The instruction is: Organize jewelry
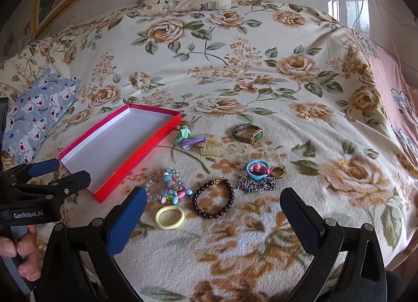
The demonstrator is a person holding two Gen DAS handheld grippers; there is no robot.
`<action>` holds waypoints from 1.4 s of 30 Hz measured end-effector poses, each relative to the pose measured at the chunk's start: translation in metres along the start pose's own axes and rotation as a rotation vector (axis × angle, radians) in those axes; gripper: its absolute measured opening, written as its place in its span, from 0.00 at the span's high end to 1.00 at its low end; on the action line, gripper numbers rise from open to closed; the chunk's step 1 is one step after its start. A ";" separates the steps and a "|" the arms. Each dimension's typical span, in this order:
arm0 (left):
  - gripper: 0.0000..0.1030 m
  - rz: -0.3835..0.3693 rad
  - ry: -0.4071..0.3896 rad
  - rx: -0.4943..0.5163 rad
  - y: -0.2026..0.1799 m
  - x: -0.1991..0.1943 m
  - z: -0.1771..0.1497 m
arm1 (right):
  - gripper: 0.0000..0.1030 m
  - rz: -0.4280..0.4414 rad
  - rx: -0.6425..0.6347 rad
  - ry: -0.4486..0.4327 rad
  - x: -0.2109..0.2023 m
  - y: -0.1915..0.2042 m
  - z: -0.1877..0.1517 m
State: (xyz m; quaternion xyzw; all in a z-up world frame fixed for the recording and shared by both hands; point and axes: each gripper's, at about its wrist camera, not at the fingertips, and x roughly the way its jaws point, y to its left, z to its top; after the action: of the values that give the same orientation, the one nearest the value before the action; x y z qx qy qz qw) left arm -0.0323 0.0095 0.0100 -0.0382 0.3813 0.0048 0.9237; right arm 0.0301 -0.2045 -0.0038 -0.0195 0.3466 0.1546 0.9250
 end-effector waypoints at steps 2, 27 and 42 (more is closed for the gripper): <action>0.01 0.001 0.000 0.001 0.000 0.000 0.000 | 0.01 0.001 0.001 -0.004 0.000 0.000 0.000; 0.02 -0.042 0.023 0.043 -0.006 0.034 0.023 | 0.01 -0.032 0.001 0.040 0.024 -0.020 0.012; 0.20 -0.118 0.073 0.179 -0.032 0.097 0.070 | 0.14 -0.013 0.114 0.103 0.071 -0.056 0.052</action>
State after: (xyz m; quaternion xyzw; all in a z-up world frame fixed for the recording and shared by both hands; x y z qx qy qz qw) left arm 0.0867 -0.0188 -0.0068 0.0218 0.4106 -0.0852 0.9076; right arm 0.1300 -0.2312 -0.0145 0.0229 0.4019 0.1274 0.9065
